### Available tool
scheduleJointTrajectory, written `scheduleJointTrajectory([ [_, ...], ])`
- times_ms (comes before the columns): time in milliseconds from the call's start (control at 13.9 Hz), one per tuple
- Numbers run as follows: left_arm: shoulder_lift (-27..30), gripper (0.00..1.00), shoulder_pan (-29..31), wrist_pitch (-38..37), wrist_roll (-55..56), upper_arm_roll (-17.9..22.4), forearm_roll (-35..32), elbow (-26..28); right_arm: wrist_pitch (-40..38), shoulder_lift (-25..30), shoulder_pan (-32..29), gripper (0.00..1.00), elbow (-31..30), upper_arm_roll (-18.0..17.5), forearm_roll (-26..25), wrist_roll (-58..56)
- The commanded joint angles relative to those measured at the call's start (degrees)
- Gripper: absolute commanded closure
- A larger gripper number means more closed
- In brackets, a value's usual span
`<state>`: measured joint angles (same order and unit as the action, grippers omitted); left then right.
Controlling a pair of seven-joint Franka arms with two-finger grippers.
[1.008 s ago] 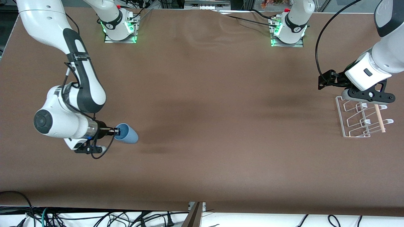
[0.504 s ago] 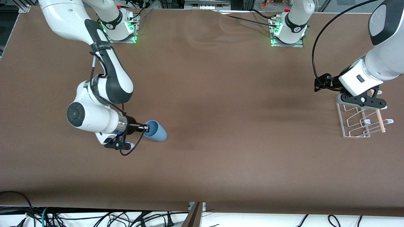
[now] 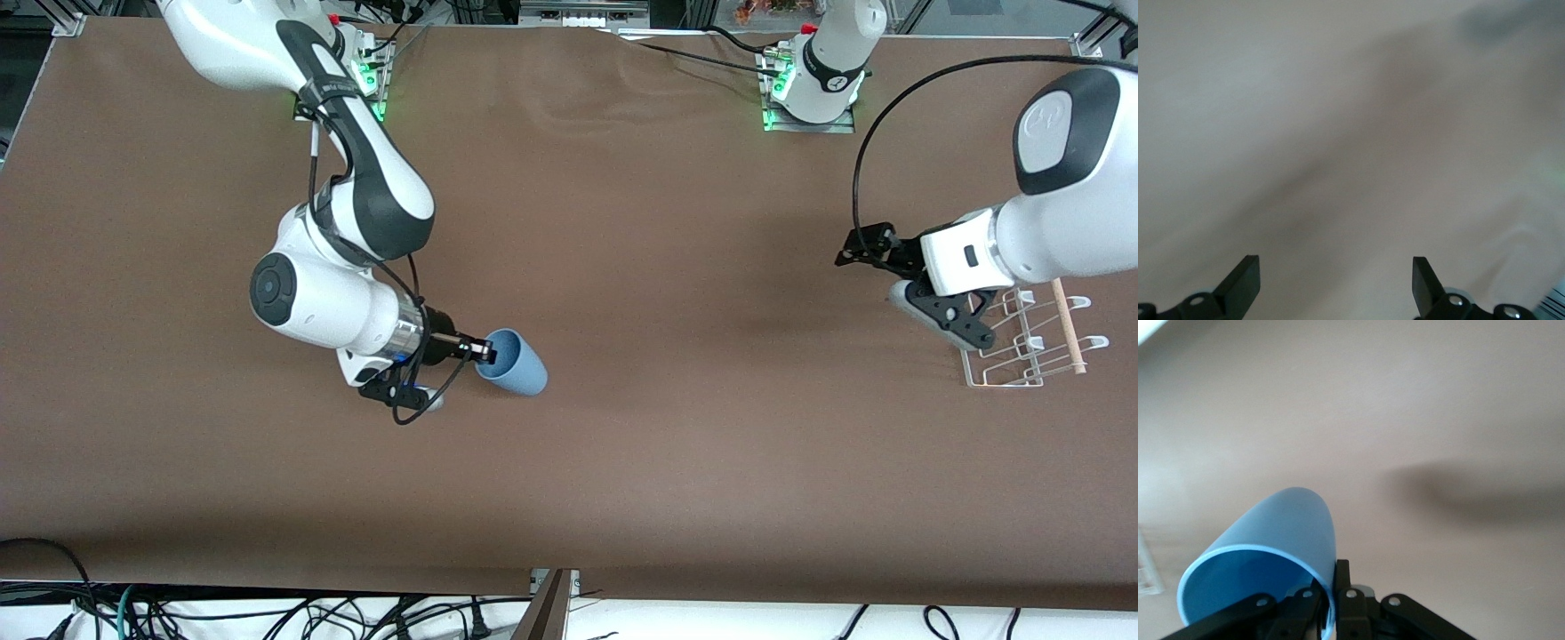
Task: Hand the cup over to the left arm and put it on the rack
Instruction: 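Lift the cup with the right gripper while the left gripper approaches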
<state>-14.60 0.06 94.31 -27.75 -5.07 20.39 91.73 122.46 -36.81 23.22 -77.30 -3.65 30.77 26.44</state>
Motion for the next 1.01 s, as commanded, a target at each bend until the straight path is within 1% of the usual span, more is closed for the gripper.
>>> scheduleJointTrajectory([
  [0, -1.92, 0.0, -0.58, 3.49, -8.0, -0.11, 6.32, -0.59, 2.59, -1.95, 2.26, 1.0, 3.56, -0.21, 6.39, 2.56],
  [72, -2.01, 0.0, -0.94, 5.26, -11.15, -0.2, 7.81, -0.15, 4.44, -1.95, 3.32, 1.0, 3.64, -0.21, 7.98, 2.73],
  [288, -4.46, 0.0, -0.77, 6.94, -23.45, -0.46, 17.81, -0.15, 7.79, -1.95, 5.43, 1.0, 4.0, -0.21, 11.85, 2.74],
  [504, -6.57, 0.0, -2.25, 12.2, -37.15, -1.08, 20.38, -0.5, 8.06, -2.04, 7.1, 1.0, 5.31, -0.21, 16.41, 2.91],
  [576, -7.27, 0.0, -3.04, 13.87, -41.46, -1.34, 22.48, -0.59, 8.06, -2.04, 7.37, 1.0, 5.92, -0.21, 18.0, 2.91],
  [720, -8.16, 0.0, -5.15, 17.29, -48.25, -1.87, 29.59, -0.5, 8.06, -2.13, 7.81, 1.0, 6.54, -0.21, 20.55, 2.91],
  [936, -8.07, 0.0, -8.76, 24.5, -54.66, -1.96, 30.41, -1.03, 8.06, -2.3, 8.6, 1.0, 7.86, -0.21, 23.97, 3.17],
])
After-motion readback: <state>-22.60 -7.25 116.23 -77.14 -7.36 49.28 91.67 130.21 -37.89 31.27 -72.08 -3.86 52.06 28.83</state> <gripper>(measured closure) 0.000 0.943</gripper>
